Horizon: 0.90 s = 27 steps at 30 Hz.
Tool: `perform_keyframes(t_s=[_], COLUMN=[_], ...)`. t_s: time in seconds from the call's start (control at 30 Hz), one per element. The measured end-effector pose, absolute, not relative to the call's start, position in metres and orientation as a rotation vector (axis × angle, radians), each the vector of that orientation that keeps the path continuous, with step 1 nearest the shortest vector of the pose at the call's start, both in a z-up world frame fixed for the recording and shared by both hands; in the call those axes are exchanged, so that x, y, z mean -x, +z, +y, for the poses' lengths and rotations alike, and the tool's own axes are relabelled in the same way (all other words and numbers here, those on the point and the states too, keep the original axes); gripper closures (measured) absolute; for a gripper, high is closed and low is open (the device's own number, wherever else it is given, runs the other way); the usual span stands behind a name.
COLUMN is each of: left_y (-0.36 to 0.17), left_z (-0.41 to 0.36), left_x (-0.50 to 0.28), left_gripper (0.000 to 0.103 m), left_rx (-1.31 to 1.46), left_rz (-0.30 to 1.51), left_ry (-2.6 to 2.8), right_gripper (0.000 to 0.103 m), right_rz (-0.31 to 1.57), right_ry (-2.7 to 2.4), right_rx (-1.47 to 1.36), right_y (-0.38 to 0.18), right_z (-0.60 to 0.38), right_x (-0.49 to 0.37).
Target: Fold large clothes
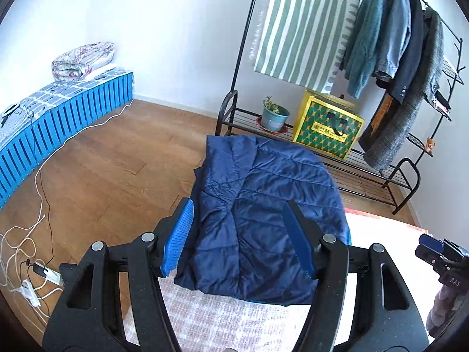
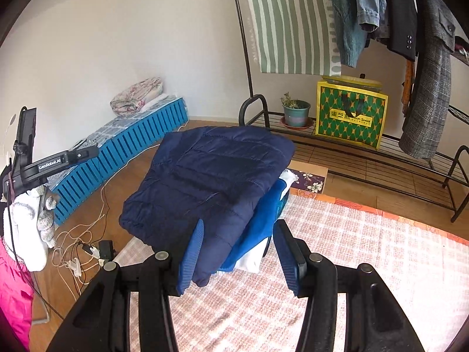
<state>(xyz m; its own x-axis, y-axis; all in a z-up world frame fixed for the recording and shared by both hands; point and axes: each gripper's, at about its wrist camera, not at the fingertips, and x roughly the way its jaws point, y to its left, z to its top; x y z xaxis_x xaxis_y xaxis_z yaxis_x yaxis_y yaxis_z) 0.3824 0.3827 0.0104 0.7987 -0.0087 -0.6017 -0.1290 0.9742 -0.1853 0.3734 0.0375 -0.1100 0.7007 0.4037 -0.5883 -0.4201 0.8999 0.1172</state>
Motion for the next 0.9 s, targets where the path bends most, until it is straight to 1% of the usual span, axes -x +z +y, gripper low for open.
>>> perform_keyframes(t_s=[0.23, 0.33, 0.4, 0.43, 0.47, 0.53, 0.6, 0.63, 0.77, 0.83, 0.9], left_y=[0.05, 0.055, 0.058, 0.058, 0.059, 0.058, 0.056, 0.055, 0.047, 0.042, 0.037], left_z=[0.321, 0.3, 0.288, 0.283, 0.277, 0.267, 0.259, 0.254, 0.241, 0.236, 0.232], left_x=[-0.302, -0.272, -0.254, -0.245, -0.237, -0.222, -0.209, -0.202, -0.189, -0.186, -0.184], left_gripper=[0.036, 0.036, 0.036, 0.034, 0.027, 0.017, 0.017, 0.016, 0.006, 0.005, 0.005], left_rx=[0.155, 0.16, 0.157, 0.155, 0.152, 0.151, 0.161, 0.159, 0.154, 0.142, 0.136], left_rz=[0.55, 0.528, 0.517, 0.511, 0.507, 0.495, 0.479, 0.476, 0.463, 0.456, 0.444], left_ry=[0.02, -0.007, -0.007, -0.002, -0.001, 0.007, 0.006, 0.008, 0.035, 0.055, 0.076], right_gripper=[0.05, 0.044, 0.044, 0.044, 0.043, 0.041, 0.039, 0.037, 0.03, 0.026, 0.026], right_rz=[0.576, 0.534, 0.521, 0.515, 0.51, 0.491, 0.47, 0.463, 0.435, 0.431, 0.431], right_ry=[0.439, 0.425, 0.427, 0.424, 0.419, 0.406, 0.39, 0.385, 0.36, 0.356, 0.355], right_rx=[0.047, 0.034, 0.021, 0.02, 0.021, 0.02, 0.014, 0.012, 0.023, 0.017, 0.017], right_y=[-0.083, -0.078, -0.078, -0.078, -0.079, -0.08, -0.081, -0.081, -0.086, -0.089, -0.093], right_z=[0.006, -0.01, -0.021, -0.025, -0.03, -0.039, -0.048, -0.051, -0.058, -0.061, -0.063], right_x=[-0.303, -0.269, -0.249, -0.239, -0.231, -0.216, -0.204, -0.199, -0.188, -0.188, -0.189])
